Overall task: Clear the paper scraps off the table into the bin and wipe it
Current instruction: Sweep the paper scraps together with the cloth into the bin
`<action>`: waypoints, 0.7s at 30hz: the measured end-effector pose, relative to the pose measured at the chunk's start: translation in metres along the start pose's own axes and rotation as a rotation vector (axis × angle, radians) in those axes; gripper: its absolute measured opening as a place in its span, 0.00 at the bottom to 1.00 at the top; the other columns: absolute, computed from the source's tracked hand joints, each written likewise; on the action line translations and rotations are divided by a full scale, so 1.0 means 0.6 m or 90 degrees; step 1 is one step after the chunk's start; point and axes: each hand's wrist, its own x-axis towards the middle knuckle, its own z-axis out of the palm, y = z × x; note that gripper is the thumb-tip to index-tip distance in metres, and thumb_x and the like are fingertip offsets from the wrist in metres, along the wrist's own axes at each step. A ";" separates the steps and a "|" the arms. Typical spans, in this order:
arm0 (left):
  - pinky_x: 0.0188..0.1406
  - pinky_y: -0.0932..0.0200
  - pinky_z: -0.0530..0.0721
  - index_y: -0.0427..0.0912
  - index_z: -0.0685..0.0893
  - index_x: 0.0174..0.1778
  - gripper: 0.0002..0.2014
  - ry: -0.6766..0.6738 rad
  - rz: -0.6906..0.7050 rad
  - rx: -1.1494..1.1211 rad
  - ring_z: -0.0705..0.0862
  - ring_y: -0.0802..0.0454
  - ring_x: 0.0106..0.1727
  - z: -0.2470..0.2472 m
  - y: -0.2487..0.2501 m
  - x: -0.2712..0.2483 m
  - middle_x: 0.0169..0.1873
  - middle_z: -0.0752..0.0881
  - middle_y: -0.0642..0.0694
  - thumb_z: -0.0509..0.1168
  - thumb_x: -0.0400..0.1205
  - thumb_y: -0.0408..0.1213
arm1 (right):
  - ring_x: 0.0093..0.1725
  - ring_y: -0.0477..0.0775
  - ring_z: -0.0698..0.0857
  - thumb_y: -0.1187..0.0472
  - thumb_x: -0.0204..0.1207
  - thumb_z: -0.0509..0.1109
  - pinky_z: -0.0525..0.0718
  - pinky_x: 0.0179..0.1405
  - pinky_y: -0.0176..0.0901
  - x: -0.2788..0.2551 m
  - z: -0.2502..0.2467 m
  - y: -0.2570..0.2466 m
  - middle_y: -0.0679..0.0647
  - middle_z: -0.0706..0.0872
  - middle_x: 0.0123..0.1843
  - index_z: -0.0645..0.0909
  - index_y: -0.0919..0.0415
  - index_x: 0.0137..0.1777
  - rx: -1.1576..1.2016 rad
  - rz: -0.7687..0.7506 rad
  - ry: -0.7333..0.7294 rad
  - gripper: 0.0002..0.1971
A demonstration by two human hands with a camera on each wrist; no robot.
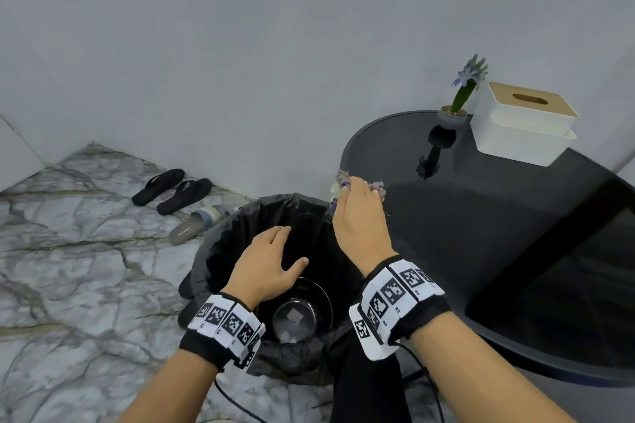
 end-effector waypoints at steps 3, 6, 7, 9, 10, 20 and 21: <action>0.79 0.52 0.67 0.44 0.62 0.84 0.39 -0.010 -0.008 -0.002 0.62 0.49 0.83 0.007 -0.009 -0.002 0.82 0.66 0.47 0.60 0.81 0.62 | 0.58 0.65 0.78 0.67 0.85 0.51 0.75 0.63 0.60 0.012 0.000 -0.017 0.67 0.82 0.59 0.75 0.72 0.62 0.086 -0.017 -0.011 0.14; 0.78 0.54 0.66 0.43 0.62 0.84 0.39 -0.016 -0.017 0.001 0.62 0.49 0.83 0.010 -0.016 -0.005 0.82 0.66 0.47 0.60 0.81 0.62 | 0.56 0.62 0.80 0.59 0.85 0.51 0.79 0.58 0.61 0.030 0.010 -0.030 0.63 0.83 0.55 0.74 0.65 0.65 0.221 0.043 -0.034 0.17; 0.78 0.54 0.66 0.43 0.62 0.84 0.39 -0.018 -0.022 0.000 0.62 0.49 0.83 0.009 -0.018 -0.006 0.82 0.66 0.47 0.60 0.81 0.62 | 0.56 0.62 0.82 0.56 0.85 0.50 0.81 0.57 0.60 0.035 0.009 -0.032 0.62 0.84 0.54 0.74 0.64 0.65 0.263 0.067 -0.031 0.17; 0.78 0.53 0.67 0.43 0.62 0.84 0.39 -0.018 -0.027 -0.004 0.62 0.49 0.83 0.008 -0.022 -0.008 0.82 0.66 0.47 0.60 0.81 0.62 | 0.50 0.54 0.85 0.54 0.86 0.51 0.84 0.49 0.39 0.043 -0.003 -0.028 0.57 0.84 0.51 0.75 0.62 0.65 0.317 0.113 -0.022 0.17; 0.78 0.52 0.67 0.43 0.62 0.84 0.39 -0.017 -0.029 -0.005 0.62 0.48 0.83 0.007 -0.025 -0.010 0.82 0.66 0.47 0.60 0.81 0.62 | 0.47 0.47 0.84 0.55 0.87 0.51 0.79 0.41 0.25 0.044 -0.015 -0.025 0.54 0.83 0.50 0.75 0.62 0.65 0.332 0.128 -0.019 0.16; 0.77 0.52 0.69 0.44 0.61 0.84 0.40 -0.014 -0.024 -0.035 0.62 0.50 0.83 0.003 -0.022 -0.024 0.82 0.65 0.48 0.60 0.81 0.62 | 0.40 0.49 0.72 0.57 0.88 0.50 0.66 0.34 0.29 -0.002 -0.142 0.049 0.55 0.75 0.49 0.73 0.66 0.66 0.194 0.101 0.097 0.16; 0.77 0.52 0.69 0.44 0.61 0.84 0.40 -0.014 -0.023 -0.036 0.62 0.50 0.83 0.004 -0.018 -0.025 0.82 0.65 0.49 0.60 0.81 0.63 | 0.35 0.47 0.73 0.59 0.88 0.51 0.68 0.32 0.29 -0.014 -0.147 0.054 0.55 0.76 0.46 0.73 0.67 0.65 0.173 0.090 0.104 0.15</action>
